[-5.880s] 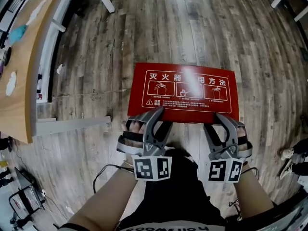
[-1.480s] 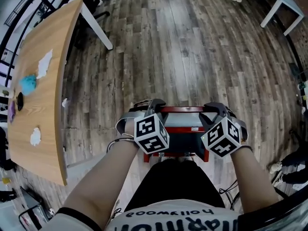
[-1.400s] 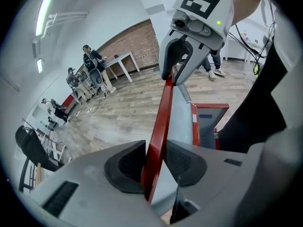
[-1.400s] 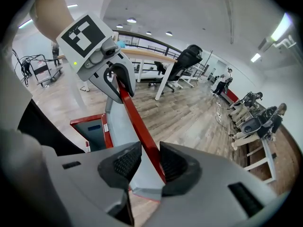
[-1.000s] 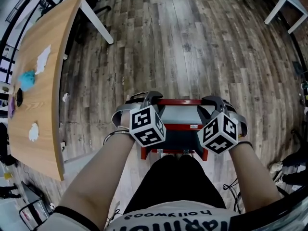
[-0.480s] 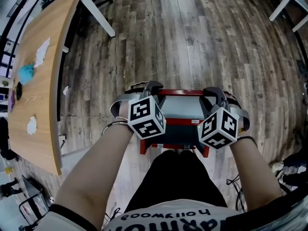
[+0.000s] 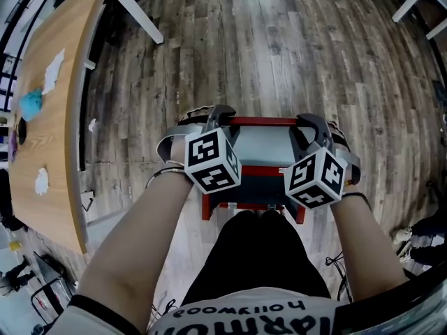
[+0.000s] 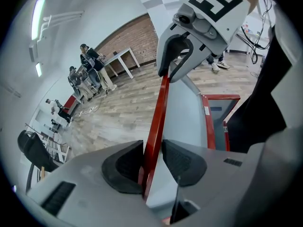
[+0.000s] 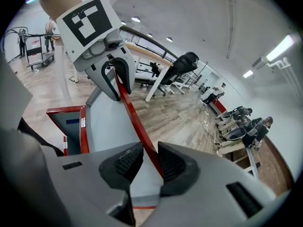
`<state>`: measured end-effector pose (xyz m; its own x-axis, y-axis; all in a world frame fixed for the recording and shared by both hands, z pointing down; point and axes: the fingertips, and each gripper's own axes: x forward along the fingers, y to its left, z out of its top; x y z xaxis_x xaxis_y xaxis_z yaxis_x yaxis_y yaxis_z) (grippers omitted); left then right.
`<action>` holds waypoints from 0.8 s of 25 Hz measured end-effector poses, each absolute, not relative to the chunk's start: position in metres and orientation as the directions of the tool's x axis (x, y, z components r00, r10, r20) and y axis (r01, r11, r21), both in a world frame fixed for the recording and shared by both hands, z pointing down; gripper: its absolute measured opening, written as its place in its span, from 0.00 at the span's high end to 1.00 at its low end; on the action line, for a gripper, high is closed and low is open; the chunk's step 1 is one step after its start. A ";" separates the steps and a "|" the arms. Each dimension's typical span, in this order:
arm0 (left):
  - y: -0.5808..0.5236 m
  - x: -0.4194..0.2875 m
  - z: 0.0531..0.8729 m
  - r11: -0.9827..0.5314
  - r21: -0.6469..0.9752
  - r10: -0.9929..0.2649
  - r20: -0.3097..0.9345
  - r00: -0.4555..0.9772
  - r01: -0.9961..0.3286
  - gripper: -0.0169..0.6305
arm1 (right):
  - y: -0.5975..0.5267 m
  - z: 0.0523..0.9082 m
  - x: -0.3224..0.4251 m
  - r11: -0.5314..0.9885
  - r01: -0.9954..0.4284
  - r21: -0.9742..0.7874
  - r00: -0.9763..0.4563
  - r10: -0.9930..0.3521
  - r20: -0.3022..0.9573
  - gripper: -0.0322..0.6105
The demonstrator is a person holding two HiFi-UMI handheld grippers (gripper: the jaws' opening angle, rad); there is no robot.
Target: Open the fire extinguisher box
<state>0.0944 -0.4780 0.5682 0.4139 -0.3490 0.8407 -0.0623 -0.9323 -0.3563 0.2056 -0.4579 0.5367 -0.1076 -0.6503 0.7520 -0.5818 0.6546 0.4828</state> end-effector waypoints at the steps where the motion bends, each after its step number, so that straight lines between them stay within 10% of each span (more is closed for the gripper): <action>1: -0.479 0.095 0.569 -0.934 -0.352 -0.344 0.842 0.415 -0.060 0.80 | -0.459 0.538 0.206 0.651 -0.587 0.482 -0.107 -0.652 0.751 0.80; 20: -0.503 0.105 0.605 -0.979 -0.200 -0.165 0.876 0.454 0.030 0.79 | -0.492 0.571 0.217 0.611 -0.628 0.483 -0.127 -0.692 0.710 0.80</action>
